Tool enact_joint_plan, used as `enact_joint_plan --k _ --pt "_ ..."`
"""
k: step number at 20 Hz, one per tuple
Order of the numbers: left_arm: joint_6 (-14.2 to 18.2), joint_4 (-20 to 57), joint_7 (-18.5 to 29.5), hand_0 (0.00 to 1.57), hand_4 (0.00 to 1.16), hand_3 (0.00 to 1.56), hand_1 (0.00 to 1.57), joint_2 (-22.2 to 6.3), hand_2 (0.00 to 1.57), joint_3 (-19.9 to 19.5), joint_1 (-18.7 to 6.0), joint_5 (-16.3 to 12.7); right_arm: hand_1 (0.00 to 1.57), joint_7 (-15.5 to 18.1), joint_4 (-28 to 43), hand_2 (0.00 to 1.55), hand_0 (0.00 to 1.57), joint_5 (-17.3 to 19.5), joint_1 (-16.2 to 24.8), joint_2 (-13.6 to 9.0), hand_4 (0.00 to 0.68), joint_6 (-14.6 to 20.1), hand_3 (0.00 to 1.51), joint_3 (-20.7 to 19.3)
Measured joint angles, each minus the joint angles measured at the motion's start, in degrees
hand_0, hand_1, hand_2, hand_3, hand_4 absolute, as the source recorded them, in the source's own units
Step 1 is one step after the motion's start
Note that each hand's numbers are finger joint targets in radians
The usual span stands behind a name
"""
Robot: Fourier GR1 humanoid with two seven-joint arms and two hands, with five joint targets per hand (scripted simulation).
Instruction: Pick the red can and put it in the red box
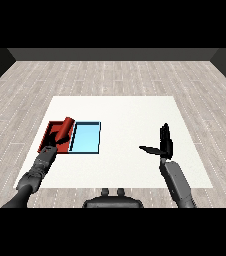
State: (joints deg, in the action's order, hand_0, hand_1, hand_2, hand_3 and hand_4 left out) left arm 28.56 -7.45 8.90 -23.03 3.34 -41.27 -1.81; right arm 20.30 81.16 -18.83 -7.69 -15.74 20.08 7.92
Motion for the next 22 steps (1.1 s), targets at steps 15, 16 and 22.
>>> enact_joint_plan --k 15,16,22 --pt "-6.60 5.53 -5.09 0.00 0.00 0.00 0.00 -3.53 0.00 -1.69 -0.58 -0.46 0.00 1.23 -0.52 0.00 0.00 -0.69 -0.79 1.15 0.000 -1.67 0.00 -1.64" --pt "-5.87 5.01 -4.37 0.00 0.00 0.00 0.00 -3.40 0.00 -1.94 -0.75 -0.64 0.00 1.49 -0.52 0.00 0.00 -0.70 -0.60 1.31 0.000 -1.73 0.00 -1.76" --pt "-7.76 -1.19 6.44 1.36 0.00 0.00 1.36 -4.35 1.25 -6.61 -0.42 -4.98 0.00 2.65 0.77 0.00 0.00 -1.38 0.34 1.67 0.000 -3.68 0.00 -1.80"
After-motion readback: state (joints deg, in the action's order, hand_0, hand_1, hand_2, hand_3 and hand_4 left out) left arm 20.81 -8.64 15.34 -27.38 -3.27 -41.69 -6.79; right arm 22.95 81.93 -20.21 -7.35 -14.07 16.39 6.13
